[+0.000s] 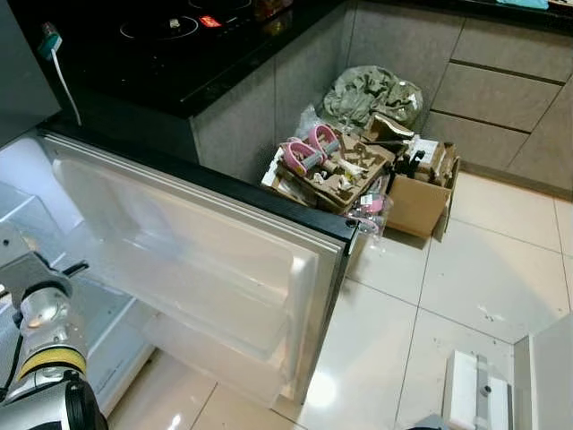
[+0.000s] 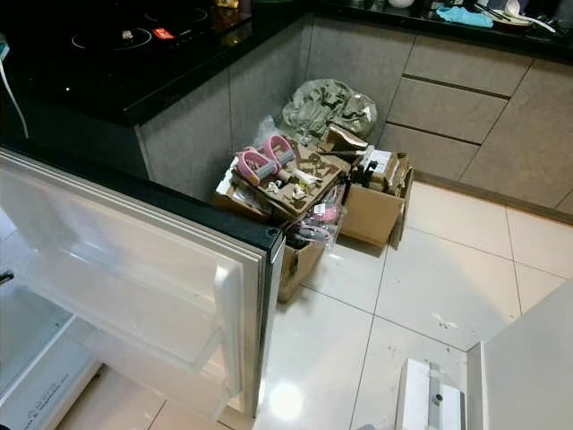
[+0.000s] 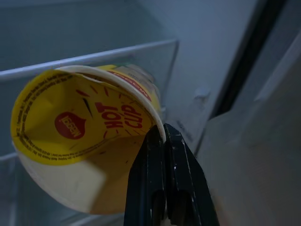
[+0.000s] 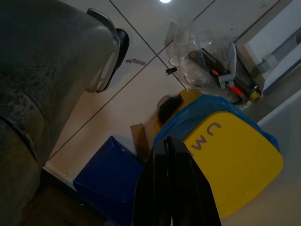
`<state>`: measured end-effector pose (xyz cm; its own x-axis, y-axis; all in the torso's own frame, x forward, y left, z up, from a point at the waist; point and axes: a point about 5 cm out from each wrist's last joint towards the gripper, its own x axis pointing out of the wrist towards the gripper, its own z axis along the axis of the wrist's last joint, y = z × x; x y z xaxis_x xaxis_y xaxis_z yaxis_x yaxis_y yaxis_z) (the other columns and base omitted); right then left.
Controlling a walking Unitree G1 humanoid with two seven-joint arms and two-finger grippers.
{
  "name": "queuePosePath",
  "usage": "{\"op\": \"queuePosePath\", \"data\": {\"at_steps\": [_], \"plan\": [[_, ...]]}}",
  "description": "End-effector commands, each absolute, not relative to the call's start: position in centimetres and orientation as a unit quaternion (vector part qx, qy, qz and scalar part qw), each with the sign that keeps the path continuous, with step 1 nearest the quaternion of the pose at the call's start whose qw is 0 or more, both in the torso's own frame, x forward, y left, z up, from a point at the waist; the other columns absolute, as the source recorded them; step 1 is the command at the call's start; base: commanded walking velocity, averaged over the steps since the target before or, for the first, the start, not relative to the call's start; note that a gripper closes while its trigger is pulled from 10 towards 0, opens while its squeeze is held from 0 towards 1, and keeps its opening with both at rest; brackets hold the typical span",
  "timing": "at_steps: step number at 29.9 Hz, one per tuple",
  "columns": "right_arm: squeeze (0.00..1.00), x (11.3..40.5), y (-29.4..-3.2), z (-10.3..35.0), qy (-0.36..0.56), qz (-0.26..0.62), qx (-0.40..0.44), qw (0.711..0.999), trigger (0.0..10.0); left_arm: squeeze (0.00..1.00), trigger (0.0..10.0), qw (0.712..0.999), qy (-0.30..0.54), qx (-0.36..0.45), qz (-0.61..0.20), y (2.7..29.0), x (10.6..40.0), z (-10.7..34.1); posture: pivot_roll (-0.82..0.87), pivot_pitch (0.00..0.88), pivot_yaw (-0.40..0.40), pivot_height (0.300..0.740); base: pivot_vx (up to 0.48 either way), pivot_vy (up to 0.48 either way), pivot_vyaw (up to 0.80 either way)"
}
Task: Restocking fridge
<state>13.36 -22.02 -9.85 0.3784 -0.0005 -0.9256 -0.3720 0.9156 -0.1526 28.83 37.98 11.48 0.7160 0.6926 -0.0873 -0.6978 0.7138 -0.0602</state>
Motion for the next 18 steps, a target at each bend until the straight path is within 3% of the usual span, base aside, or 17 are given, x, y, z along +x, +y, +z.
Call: {"op": "queuePosePath", "data": {"at_steps": [1, 9, 18], "plan": [[0.00, 12.8, -22.4, -10.0, 0.555, 0.111, -0.170, 0.807, 10.0, 0.00, 10.0, 0.923, 0.019, -0.024, 0.383, 38.9, 28.4, 12.2, -0.05, 0.096, -0.029, 0.740, 0.000, 0.000, 0.00], [0.00, 12.7, -22.4, -10.0, 0.557, 0.113, -0.169, 0.805, 10.0, 0.00, 10.0, 0.915, -0.065, -0.091, 0.388, 39.9, 28.8, 15.0, -0.05, 0.103, -0.031, 0.740, 0.000, 0.000, 0.00], [0.00, 12.5, -22.6, -10.0, 0.561, 0.117, -0.165, 0.803, 10.0, 0.00, 10.0, 0.960, -0.013, -0.086, 0.266, 39.6, 29.7, 15.2, -0.05, 0.106, -0.027, 0.740, 0.000, 0.000, 0.00]]}}
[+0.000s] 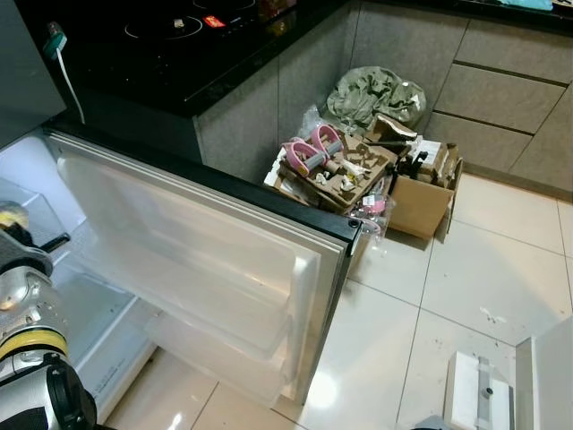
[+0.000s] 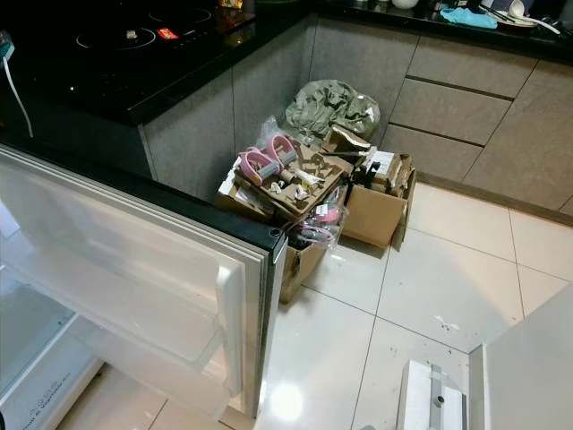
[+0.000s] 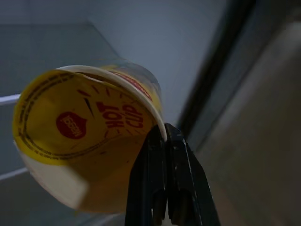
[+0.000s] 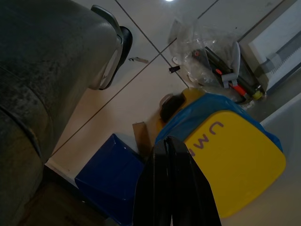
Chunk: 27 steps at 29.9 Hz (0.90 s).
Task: Restocking fridge
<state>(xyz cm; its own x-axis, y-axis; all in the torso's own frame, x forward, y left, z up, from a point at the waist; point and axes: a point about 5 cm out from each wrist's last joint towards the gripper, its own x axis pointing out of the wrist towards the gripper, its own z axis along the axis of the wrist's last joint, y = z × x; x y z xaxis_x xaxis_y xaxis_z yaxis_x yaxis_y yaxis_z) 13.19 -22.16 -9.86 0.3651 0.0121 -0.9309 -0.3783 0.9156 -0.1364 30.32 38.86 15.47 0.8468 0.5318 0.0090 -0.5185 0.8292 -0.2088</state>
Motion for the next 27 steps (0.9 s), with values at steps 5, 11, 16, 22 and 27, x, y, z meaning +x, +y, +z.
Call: {"op": "queuePosePath", "data": {"at_steps": [5, 11, 16, 22, 27], "plan": [[0.00, 12.4, -22.8, -10.0, 0.562, 0.116, -0.164, 0.802, 10.0, 0.00, 10.0, 0.962, -0.006, -0.077, 0.261, 41.1, 28.3, 15.4, -0.05, 0.111, -0.024, 0.740, 0.000, 0.000, 0.00], [0.00, 12.2, -22.8, -10.0, 0.565, 0.117, -0.163, 0.800, 10.0, 0.00, 10.0, 0.947, -0.052, -0.103, 0.301, 44.2, 25.8, 17.3, -0.05, 0.111, -0.022, 0.740, 0.000, 0.000, 0.00], [0.00, 12.1, -22.8, -10.1, 0.566, 0.117, -0.161, 0.800, 10.0, 0.00, 10.0, 0.953, -0.061, -0.111, 0.275, 44.9, 25.2, 18.0, -0.06, 0.108, -0.021, 0.740, 0.000, 0.000, 0.00], [0.00, 12.0, -22.9, -10.1, 0.567, 0.117, -0.160, 0.799, 10.0, 0.00, 10.0, 0.983, -0.018, -0.076, 0.166, 43.9, 25.6, 17.8, -0.06, 0.108, -0.022, 0.740, 0.000, 0.000, 0.00], [0.00, 11.9, -23.0, -10.1, 0.569, 0.117, -0.161, 0.798, 10.0, 0.00, 10.0, 0.995, 0.071, -0.034, 0.056, 42.4, 25.3, 15.6, -0.05, 0.109, -0.021, 0.740, 0.000, 0.000, 0.00]]}}
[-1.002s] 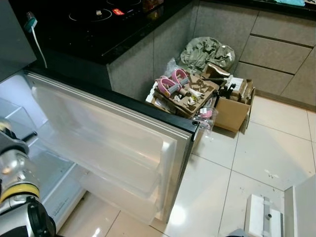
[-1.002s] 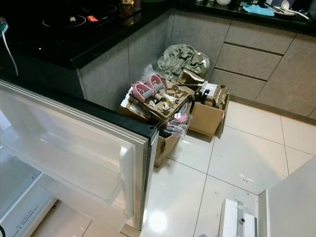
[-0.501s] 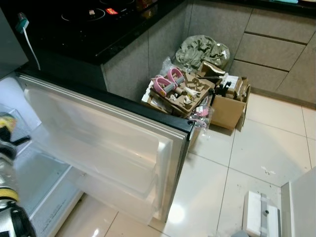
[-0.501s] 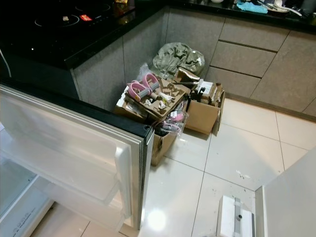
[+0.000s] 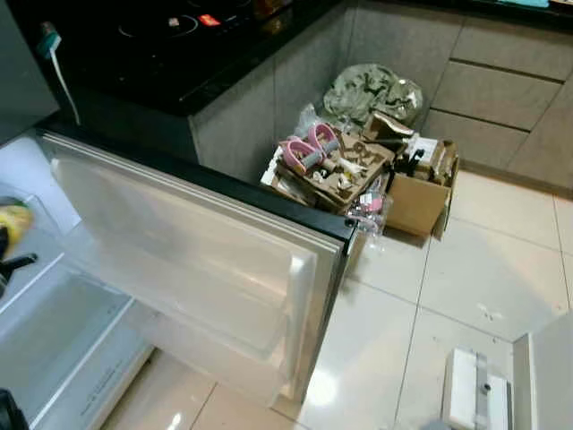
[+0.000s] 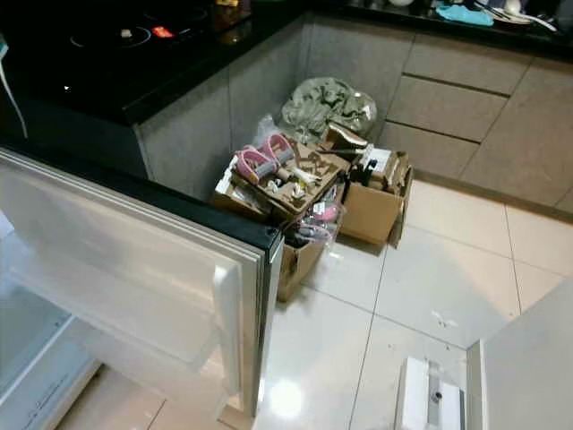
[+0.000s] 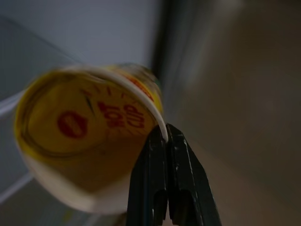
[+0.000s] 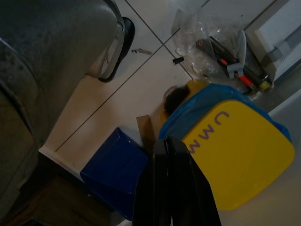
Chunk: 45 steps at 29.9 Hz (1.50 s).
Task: Restocking fridge
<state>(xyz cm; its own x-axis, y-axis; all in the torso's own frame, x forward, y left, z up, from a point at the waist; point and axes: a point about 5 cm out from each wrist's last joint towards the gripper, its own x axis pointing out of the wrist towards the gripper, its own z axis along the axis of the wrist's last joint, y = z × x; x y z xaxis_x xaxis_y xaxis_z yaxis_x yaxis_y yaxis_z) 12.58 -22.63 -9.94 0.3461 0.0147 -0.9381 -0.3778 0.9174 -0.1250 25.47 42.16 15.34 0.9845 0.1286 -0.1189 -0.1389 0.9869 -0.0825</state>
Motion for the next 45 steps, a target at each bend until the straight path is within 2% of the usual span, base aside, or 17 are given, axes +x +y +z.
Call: {"op": "queuePosePath", "data": {"at_steps": [1, 2, 4, 12, 16, 19, 22, 28, 35, 37, 42, 43, 45], "plan": [[0.00, 11.9, -23.0, -10.1, 0.569, 0.117, -0.160, 0.798, 10.0, 0.00, 10.0, 0.994, 0.101, -0.021, 0.042, 42.2, 24.8, 14.7, -0.05, 0.108, -0.020, 0.740, 0.000, 0.000, 0.00], [0.00, 11.9, -23.0, -10.1, 0.569, 0.117, -0.160, 0.798, 10.0, 0.00, 10.0, 0.994, 0.101, -0.021, 0.042, 42.2, 24.8, 14.7, -0.05, 0.108, -0.020, 0.740, 0.000, 0.000, 0.00], [0.00, 11.9, -23.0, -10.1, 0.569, 0.119, -0.159, 0.798, 10.0, 0.00, 10.0, 0.987, 0.156, 0.011, 0.033, 42.7, 23.6, 13.8, -0.06, 0.106, -0.023, 0.740, 0.000, 0.000, 0.00], [0.00, 11.8, -23.1, -10.1, 0.570, 0.120, -0.160, 0.797, 10.0, 0.00, 10.0, 0.986, 0.154, 0.067, -0.013, 43.5, 23.0, 16.9, -0.05, 0.106, -0.027, 0.740, 0.000, 0.000, 0.00], [0.00, 11.8, -23.1, -10.1, 0.570, 0.121, -0.158, 0.797, 10.0, 0.00, 10.0, 0.979, 0.156, 0.116, -0.065, 42.9, 22.9, 18.9, -0.05, 0.106, -0.027, 0.740, 0.000, 0.000, 0.00], [0.00, 11.8, -23.1, -10.1, 0.570, 0.121, -0.158, 0.797, 10.0, 0.00, 10.0, 0.978, 0.156, 0.120, -0.070, 42.8, 22.8, 19.1, -0.05, 0.106, -0.027, 0.740, 0.000, 0.000, 0.00], [0.00, 11.8, -23.1, -10.1, 0.570, 0.123, -0.157, 0.797, 10.0, 0.00, 10.0, 0.969, 0.124, 0.166, -0.138, 41.0, 23.0, 22.1, -0.05, 0.106, -0.027, 0.740, 0.000, 0.000, 0.00], [0.00, 11.7, -23.1, -10.1, 0.572, 0.125, -0.157, 0.795, 10.0, 0.00, 10.0, 0.927, 0.104, 0.233, -0.276, 36.8, 22.5, 24.2, -0.05, 0.105, -0.026, 0.740, 0.000, 0.000, 0.00], [0.00, 11.6, -22.9, -10.2, 0.572, 0.127, -0.155, 0.795, 10.0, 0.00, 10.0, 0.880, 0.129, 0.283, -0.360, 33.3, 22.6, 24.4, -0.05, 0.106, -0.025, 0.740, 0.000, 0.000, 0.00], [0.00, 11.6, -22.8, -10.2, 0.573, 0.127, -0.154, 0.795, 10.0, 0.00, 10.0, 0.854, 0.140, 0.308, -0.395, 31.9, 22.8, 24.5, -0.05, 0.106, -0.025, 0.740, 0.000, 0.000, 0.00], [0.00, 11.5, -22.9, -10.2, 0.575, 0.127, -0.154, 0.794, 10.0, 0.00, 10.0, 0.816, 0.151, 0.332, -0.450, 29.9, 23.1, 24.9, -0.05, 0.106, -0.024, 0.740, 0.000, 0.000, 0.00], [0.00, 11.5, -22.9, -10.2, 0.575, 0.127, -0.154, 0.794, 10.0, 0.00, 10.0, 0.816, 0.151, 0.332, -0.450, 29.9, 23.1, 24.9, -0.05, 0.106, -0.024, 0.740, 0.000, 0.000, 0.00], [0.00, 11.5, -22.8, -10.2, 0.575, 0.127, -0.153, 0.794, 10.0, 0.00, 10.0, 0.787, 0.155, 0.352, -0.483, 28.7, 23.4, 24.9, -0.05, 0.106, -0.023, 0.740, 0.000, 0.000, 0.00]]}}
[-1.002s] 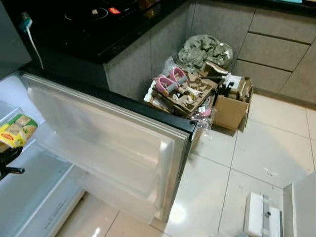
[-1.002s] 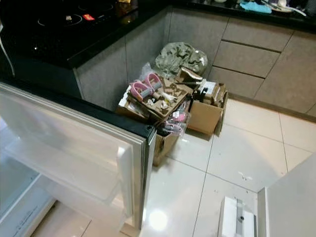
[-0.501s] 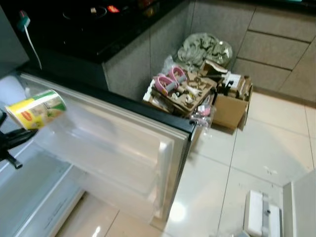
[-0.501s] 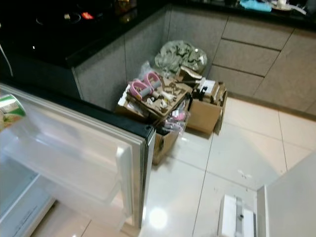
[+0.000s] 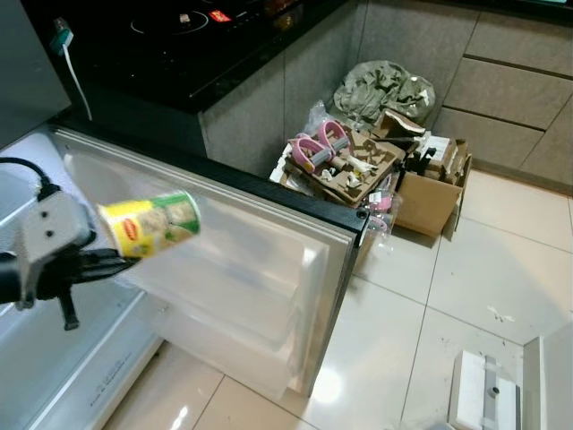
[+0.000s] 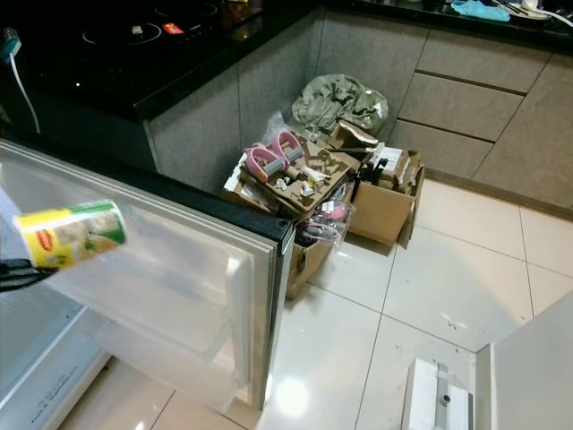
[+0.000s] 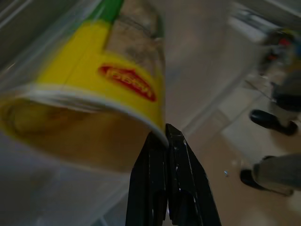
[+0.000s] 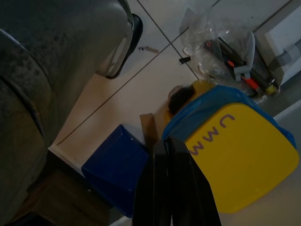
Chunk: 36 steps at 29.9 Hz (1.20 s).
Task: Restocking fridge
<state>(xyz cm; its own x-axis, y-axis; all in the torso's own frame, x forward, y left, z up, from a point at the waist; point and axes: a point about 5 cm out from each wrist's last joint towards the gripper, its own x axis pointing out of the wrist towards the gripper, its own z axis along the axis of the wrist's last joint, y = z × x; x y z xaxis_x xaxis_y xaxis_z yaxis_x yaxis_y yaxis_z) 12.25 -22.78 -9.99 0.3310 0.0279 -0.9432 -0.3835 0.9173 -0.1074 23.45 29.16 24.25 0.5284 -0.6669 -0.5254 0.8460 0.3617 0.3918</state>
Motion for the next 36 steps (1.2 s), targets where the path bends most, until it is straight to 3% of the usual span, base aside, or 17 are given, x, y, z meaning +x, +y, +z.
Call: {"op": "queuePosePath", "data": {"at_steps": [1, 16, 21, 22, 25, 29, 30, 36], "plan": [[0.00, 11.5, -22.8, -10.2, 0.575, 0.127, -0.153, 0.794, 10.0, 0.00, 10.0, 0.787, 0.155, 0.352, -0.483, 28.7, 23.4, 24.9, -0.05, 0.106, -0.023, 0.740, 0.000, 0.000, 0.00], [0.00, 11.4, -22.9, -10.2, 0.576, 0.123, -0.152, 0.793, 10.0, 0.00, 10.0, 0.616, 0.188, 0.448, -0.620, 24.6, 24.0, 25.8, -0.06, 0.109, -0.018, 0.740, 0.000, 0.000, 0.00], [0.00, 11.4, -22.9, -10.2, 0.577, 0.123, -0.153, 0.793, 10.0, 0.00, 10.0, 0.599, 0.192, 0.454, -0.631, 24.3, 24.0, 25.8, -0.06, 0.108, -0.017, 0.740, 0.000, 0.000, 0.00], [0.00, 11.4, -23.0, -10.2, 0.577, 0.122, -0.153, 0.793, 10.0, 0.00, 10.0, 0.578, 0.204, 0.469, -0.636, 24.1, 24.1, 25.5, -0.06, 0.109, -0.014, 0.740, 0.000, 0.000, 0.00], [0.00, 11.3, -23.0, -10.2, 0.577, 0.121, -0.153, 0.793, 10.0, 0.00, 10.0, 0.563, 0.224, 0.499, -0.619, 24.2, 24.7, 25.2, -0.06, 0.111, -0.013, 0.740, 0.000, 0.000, 0.00], [0.00, 11.3, -23.0, -10.2, 0.577, 0.121, -0.153, 0.793, 10.0, 0.00, 10.0, 0.556, 0.231, 0.515, -0.610, 24.3, 25.0, 25.1, -0.06, 0.111, -0.013, 0.740, 0.000, 0.000, 0.00], [0.00, 11.3, -22.9, -10.3, 0.577, 0.122, -0.152, 0.793, 10.0, 0.00, 10.0, 0.540, 0.238, 0.533, -0.606, 24.0, 25.2, 25.0, -0.07, 0.110, -0.013, 0.740, 0.000, 0.000, 0.00], [0.00, 11.1, -22.9, -10.3, 0.578, 0.121, -0.152, 0.792, 10.0, 0.00, 10.0, 0.524, 0.226, 0.558, -0.603, 22.9, 25.7, 25.1, -0.07, 0.109, -0.009, 0.740, 0.000, 0.000, 0.00]]}}
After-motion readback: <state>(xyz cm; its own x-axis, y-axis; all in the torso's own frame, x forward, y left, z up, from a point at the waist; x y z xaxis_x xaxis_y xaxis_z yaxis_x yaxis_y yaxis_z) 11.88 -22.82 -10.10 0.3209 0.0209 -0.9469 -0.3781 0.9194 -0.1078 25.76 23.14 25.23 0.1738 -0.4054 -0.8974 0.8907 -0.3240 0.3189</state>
